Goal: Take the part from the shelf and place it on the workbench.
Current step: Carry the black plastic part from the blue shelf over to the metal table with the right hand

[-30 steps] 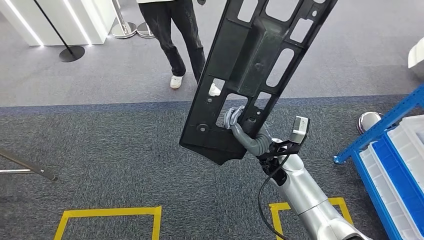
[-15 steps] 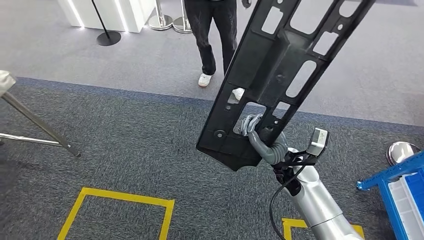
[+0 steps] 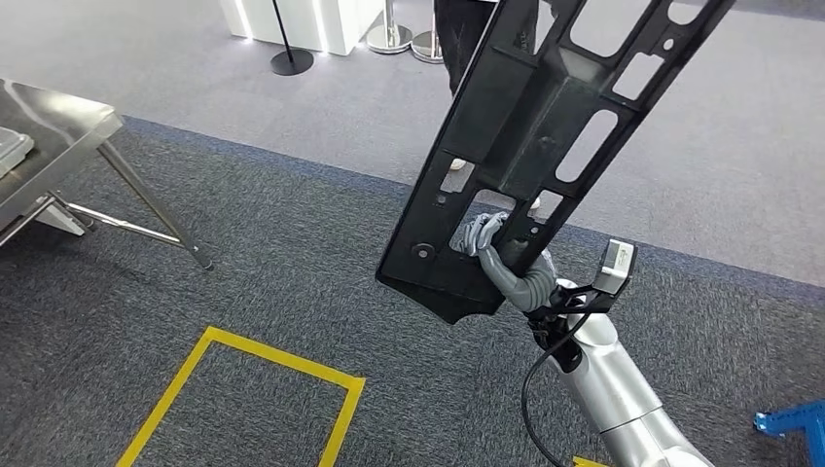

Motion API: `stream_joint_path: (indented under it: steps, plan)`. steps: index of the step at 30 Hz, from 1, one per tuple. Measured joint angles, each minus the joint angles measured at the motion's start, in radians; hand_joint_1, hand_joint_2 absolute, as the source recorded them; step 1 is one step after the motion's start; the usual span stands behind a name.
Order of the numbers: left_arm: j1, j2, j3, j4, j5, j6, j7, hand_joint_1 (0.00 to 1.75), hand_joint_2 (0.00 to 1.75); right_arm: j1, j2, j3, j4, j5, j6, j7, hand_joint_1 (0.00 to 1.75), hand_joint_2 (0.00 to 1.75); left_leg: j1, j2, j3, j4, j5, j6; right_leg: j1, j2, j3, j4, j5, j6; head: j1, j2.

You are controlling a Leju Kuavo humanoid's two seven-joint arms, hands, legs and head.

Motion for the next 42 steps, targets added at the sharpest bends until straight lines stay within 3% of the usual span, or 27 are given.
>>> stream_joint_path:
  steps: [3,5,7,9,11,13,14,15,16,18,20,22,24,26,28,29,30,31,33,35,37,38,40,42]
  plan:
    - [0.0,0.002,0.0,0.0,0.004,0.001,0.0,0.0,1.75,-0.006,0.002,0.0,0.002,-0.003,0.001,0.0,1.75,1.75,-0.012,0.048,0.106,-0.197,0.073,0.021,0.007,-0.032,0.009,0.0,-0.008,0.007,0.0,0.0]
    - [0.002,0.003,0.001,0.0,0.008,0.002,-0.001,0.0,1.75,-0.009,0.003,0.001,0.003,-0.006,0.002,0.0,1.75,1.75,-0.022,0.061,0.124,-0.238,0.075,0.033,0.012,-0.049,0.012,-0.002,-0.011,0.016,0.0,0.0]
    - [0.009,0.003,0.003,0.0,0.013,0.004,-0.003,0.0,1.75,-0.014,0.009,0.003,0.005,-0.008,0.004,0.0,1.75,1.75,-0.019,0.04,0.125,-0.247,0.08,0.041,0.012,-0.061,0.018,-0.004,-0.015,0.026,0.0,0.0]
    - [0.015,0.003,0.007,0.0,0.02,0.005,-0.004,0.0,1.75,-0.021,0.013,0.006,0.01,-0.012,0.01,0.002,1.75,1.75,-0.012,0.021,0.131,-0.26,0.088,0.051,0.008,-0.025,0.006,0.029,-0.041,0.036,0.0,0.0]
    - [0.015,0.003,0.011,0.0,0.026,0.008,-0.002,0.0,1.75,-0.026,0.014,0.01,0.019,-0.014,0.015,0.004,1.75,1.75,-0.01,0.001,0.133,-0.265,0.092,0.058,0.004,0.028,-0.046,0.14,-0.1,0.041,0.0,0.0]
    - [0.015,0.003,0.017,0.0,0.029,0.009,0.003,0.0,1.75,-0.026,0.021,0.018,0.029,-0.014,0.017,0.007,1.75,1.75,-0.01,-0.024,0.132,-0.264,0.093,0.059,0.004,0.044,-0.109,0.261,-0.138,0.044,0.0,0.0]
    - [0.016,0.003,0.02,0.0,0.03,0.009,0.006,0.0,1.75,-0.027,0.026,0.023,0.033,-0.013,0.017,0.009,1.75,1.75,-0.01,-0.038,0.133,-0.263,0.093,0.059,0.003,0.045,-0.122,0.278,-0.13,0.046,0.0,0.0]
    - [0.016,0.003,0.022,0.0,0.029,0.01,0.007,0.0,1.75,-0.028,0.03,0.027,0.035,-0.012,0.017,0.01,1.75,1.75,-0.01,-0.052,0.133,-0.26,0.092,0.058,0.002,0.047,-0.115,0.254,-0.103,0.046,0.0,0.0]
    - [0.017,0.003,0.023,0.0,0.029,0.01,0.007,0.0,1.75,-0.03,0.034,0.03,0.036,-0.011,0.017,0.011,1.75,1.75,-0.009,-0.065,0.133,-0.257,0.091,0.056,0.0,0.055,-0.091,0.195,-0.063,0.045,0.0,0.0]
    - [0.016,0.003,0.024,0.0,0.025,0.008,0.003,0.0,1.75,-0.036,0.037,0.035,0.037,-0.011,0.015,0.012,1.75,1.75,-0.009,-0.09,0.127,-0.246,0.087,0.048,-0.008,0.099,-0.037,0.068,-0.008,0.042,0.0,0.0]
    - [0.015,0.003,0.024,0.0,0.02,0.005,-0.005,0.0,1.75,-0.039,0.037,0.038,0.038,-0.011,0.012,0.012,1.75,1.75,-0.008,-0.112,0.118,-0.24,0.087,0.036,-0.009,0.126,-0.016,0.014,0.0,0.036,0.0,0.0]
    - [0.017,0.004,0.024,0.0,0.016,0.003,-0.012,0.0,1.75,-0.037,0.037,0.04,0.038,-0.011,0.01,0.009,1.75,1.75,-0.005,-0.128,0.111,-0.242,0.09,0.024,-0.007,0.108,-0.014,0.008,0.002,0.025,0.0,0.0]
    - [0.02,0.006,0.024,0.0,0.012,0.001,-0.016,0.0,1.75,-0.031,0.036,0.038,0.036,-0.013,0.006,0.002,1.75,1.75,-0.007,-0.094,0.098,-0.217,0.073,0.015,-0.009,0.084,-0.006,-0.002,0.005,0.01,-0.001,0.0]
    - [0.014,0.006,0.023,0.0,0.008,0.001,-0.015,0.0,1.75,-0.018,0.033,0.032,0.031,-0.013,0.003,-0.007,1.75,1.75,-0.007,-0.033,0.053,-0.115,0.019,0.008,-0.007,0.059,0.002,-0.008,0.006,0.001,-0.001,0.0]
    - [0.008,0.006,0.021,0.0,0.001,0.001,-0.008,0.0,1.75,-0.001,0.029,0.024,0.027,-0.012,0.001,-0.014,1.75,1.75,-0.001,-0.008,-0.006,0.007,-0.029,0.001,-0.003,0.032,0.004,-0.008,0.003,-0.003,-0.002,0.0]
    - [0.007,0.006,0.02,0.0,-0.002,0.001,-0.003,0.0,1.75,0.008,0.027,0.02,0.024,-0.011,-0.001,-0.016,1.75,1.75,0.001,-0.005,-0.018,0.032,-0.03,-0.001,-0.002,0.019,0.004,-0.008,0.001,-0.003,-0.002,0.0]
    - [0.007,0.006,0.019,0.0,-0.007,0.002,0.002,0.0,1.75,0.016,0.026,0.016,0.021,-0.009,-0.001,-0.016,1.75,1.75,0.001,-0.002,-0.01,0.016,-0.014,-0.001,-0.001,0.008,0.006,-0.008,-0.001,-0.002,-0.002,0.0]
    - [0.007,0.006,0.017,0.0,-0.01,0.002,0.004,0.0,1.75,0.024,0.025,0.012,0.016,-0.007,-0.002,-0.016,1.75,1.75,0.001,0.004,0.019,-0.037,0.016,0.001,-0.001,-0.003,0.008,-0.007,-0.003,0.0,-0.002,0.0]
    - [0.006,0.007,0.013,0.0,-0.015,0.003,0.007,0.0,1.75,0.037,0.024,0.001,0.004,-0.003,-0.003,-0.017,1.75,1.75,-0.008,0.046,0.093,-0.177,0.067,0.012,0.003,-0.022,0.015,-0.007,-0.009,0.006,-0.002,0.0]
    - [0.003,0.008,0.009,0.0,-0.02,0.004,0.011,0.0,1.75,0.048,0.021,-0.011,-0.006,-0.001,-0.005,-0.018,1.75,1.75,-0.019,0.076,0.126,-0.243,0.077,0.024,0.008,-0.04,0.019,-0.008,-0.014,0.015,-0.002,0.0]
    - [0.005,0.01,0.004,0.0,-0.024,0.005,0.017,0.0,1.75,0.058,0.019,-0.019,-0.013,0.001,-0.005,-0.019,1.75,1.75,-0.021,0.059,0.125,-0.249,0.078,0.035,0.01,-0.057,0.024,-0.011,-0.016,0.026,-0.001,0.0]
    - [0.007,0.01,0.002,0.0,-0.025,0.006,0.02,0.0,1.75,0.063,0.018,-0.023,-0.016,0.002,-0.005,-0.019,1.75,1.75,-0.019,0.048,0.127,-0.254,0.08,0.04,0.009,-0.051,0.026,-0.008,-0.022,0.032,-0.001,0.0]
    - [0.007,0.012,-0.001,0.0,-0.027,0.007,0.025,0.0,1.75,0.071,0.014,-0.031,-0.023,0.004,-0.006,-0.019,1.75,1.75,-0.013,0.026,0.132,-0.264,0.087,0.051,0.004,-0.009,0.007,0.042,-0.058,0.04,-0.001,0.0]
    - [0.002,0.012,-0.003,0.0,-0.027,0.006,0.029,0.0,1.75,0.081,0.008,-0.038,-0.027,0.006,-0.007,-0.019,1.75,1.75,-0.013,0.003,0.132,-0.265,0.089,0.057,0.003,0.036,-0.056,0.172,-0.122,0.042,-0.001,0.0]
